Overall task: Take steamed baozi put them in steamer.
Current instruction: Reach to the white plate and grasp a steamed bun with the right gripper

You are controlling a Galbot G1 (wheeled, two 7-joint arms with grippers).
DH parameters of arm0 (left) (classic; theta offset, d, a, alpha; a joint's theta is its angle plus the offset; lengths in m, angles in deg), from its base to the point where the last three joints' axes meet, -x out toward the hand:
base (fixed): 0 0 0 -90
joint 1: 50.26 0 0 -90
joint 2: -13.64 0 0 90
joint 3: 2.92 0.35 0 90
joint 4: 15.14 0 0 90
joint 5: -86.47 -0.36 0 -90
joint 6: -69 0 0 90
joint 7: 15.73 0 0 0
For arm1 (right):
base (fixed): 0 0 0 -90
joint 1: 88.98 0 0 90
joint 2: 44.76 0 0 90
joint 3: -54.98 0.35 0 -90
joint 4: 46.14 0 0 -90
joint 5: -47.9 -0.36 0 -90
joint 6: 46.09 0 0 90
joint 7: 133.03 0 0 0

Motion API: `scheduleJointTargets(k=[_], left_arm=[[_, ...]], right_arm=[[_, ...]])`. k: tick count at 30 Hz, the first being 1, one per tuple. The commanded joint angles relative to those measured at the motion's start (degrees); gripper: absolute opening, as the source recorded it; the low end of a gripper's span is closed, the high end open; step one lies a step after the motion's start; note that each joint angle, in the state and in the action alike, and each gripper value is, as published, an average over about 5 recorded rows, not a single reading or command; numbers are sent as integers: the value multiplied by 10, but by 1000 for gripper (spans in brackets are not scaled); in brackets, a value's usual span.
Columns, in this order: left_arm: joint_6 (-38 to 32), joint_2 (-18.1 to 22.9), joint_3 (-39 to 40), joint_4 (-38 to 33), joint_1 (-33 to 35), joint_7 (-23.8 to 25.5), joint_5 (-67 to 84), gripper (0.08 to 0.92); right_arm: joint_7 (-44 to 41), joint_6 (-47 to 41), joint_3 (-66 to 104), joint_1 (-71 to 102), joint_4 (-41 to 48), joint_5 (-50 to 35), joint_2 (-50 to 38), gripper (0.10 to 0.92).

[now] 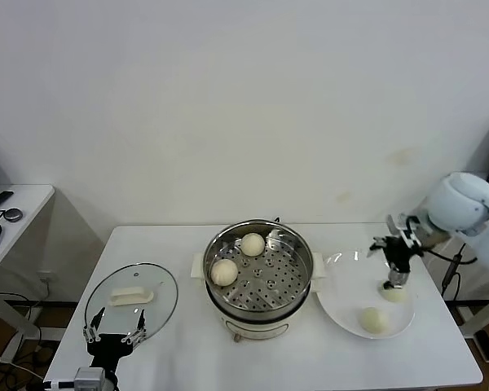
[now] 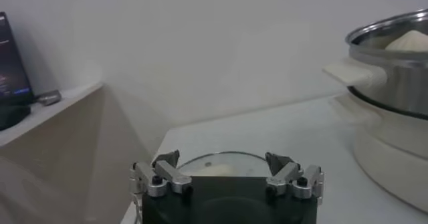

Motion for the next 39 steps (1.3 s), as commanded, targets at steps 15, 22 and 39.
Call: scheduleJointTargets(k=[15,22,39], left_arm=[[2,-2,-6,27,-2,5,-12,823],[5,-1,-8,35,-11,7,-14,823],[5,0,-9,35,-10,7,-15,823]], right_arm=[[5,36,121,228,121,135,90,823],[12,35,117,224,138,133,121,823],[7,31,105,212,149,139,136,823]])
